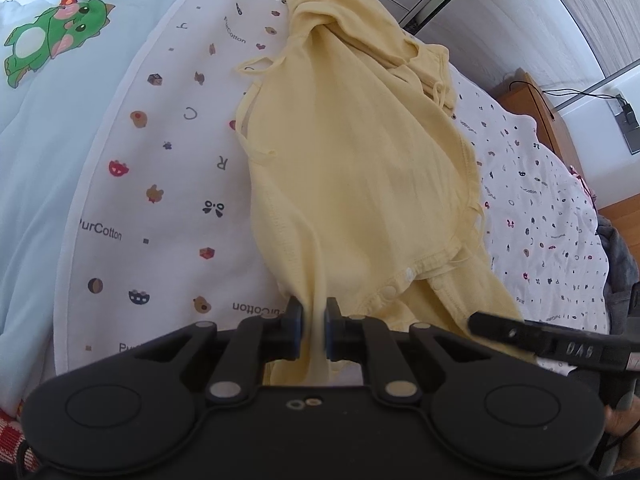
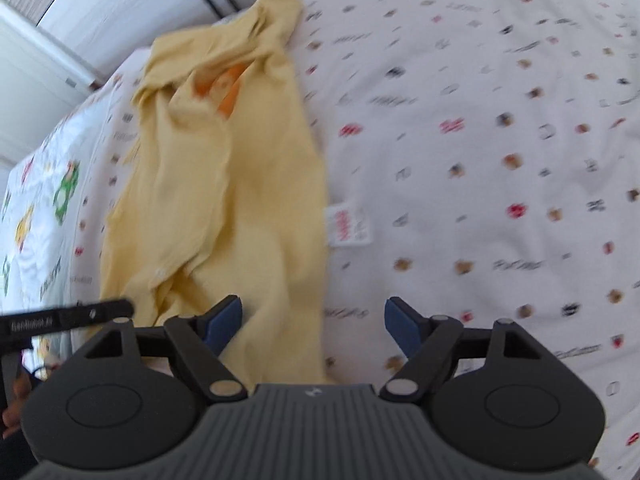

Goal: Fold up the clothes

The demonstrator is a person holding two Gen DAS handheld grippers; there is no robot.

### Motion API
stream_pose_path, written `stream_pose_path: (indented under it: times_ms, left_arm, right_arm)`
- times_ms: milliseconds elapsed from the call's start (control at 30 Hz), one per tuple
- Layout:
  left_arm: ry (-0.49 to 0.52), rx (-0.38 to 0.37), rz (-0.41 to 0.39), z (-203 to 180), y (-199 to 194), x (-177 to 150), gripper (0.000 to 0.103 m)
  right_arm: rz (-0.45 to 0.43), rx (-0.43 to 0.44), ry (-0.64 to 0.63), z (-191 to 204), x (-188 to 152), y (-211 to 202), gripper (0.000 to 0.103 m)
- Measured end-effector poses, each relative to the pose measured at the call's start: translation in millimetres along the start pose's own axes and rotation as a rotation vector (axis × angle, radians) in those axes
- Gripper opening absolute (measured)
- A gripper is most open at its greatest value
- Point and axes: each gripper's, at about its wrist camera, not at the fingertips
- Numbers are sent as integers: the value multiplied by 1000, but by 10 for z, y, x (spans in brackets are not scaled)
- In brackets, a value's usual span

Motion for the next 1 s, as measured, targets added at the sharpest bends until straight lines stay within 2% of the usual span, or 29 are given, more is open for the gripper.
stream_pose_path:
  times_ms: [33, 100, 167, 267, 600, 1000]
  left_arm:
    - [0, 2, 1, -5, 5, -1, 8]
    - [-4, 3, 2, -8, 17, -3, 8]
    - [-11, 1, 1, -5, 28, -2, 8]
    - [-36, -24, -15, 16, -10, 7, 8]
    - [-89, -106, -67, -3, -217, 183, 8]
    - [-103, -152, -170, -78, -583, 753, 8]
  right_arm:
    - [0, 10, -3, 22, -18, 29, 69]
    - [6, 26, 1, 38, -44, 82, 45]
    - [7, 31, -4, 41, -56, 110, 31]
    - [-5, 48, 9, 12, -52, 75, 21]
    - [-94, 106, 18, 72, 80, -265, 19]
    - [-140, 155, -21, 280, 662, -519, 19]
Point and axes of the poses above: each gripper's, at about its wrist camera, not at the fingertips, and y roughly the way its jaws point, z to its left, x to its top, and after that the axes turned 14 degrees about -z, right-handed
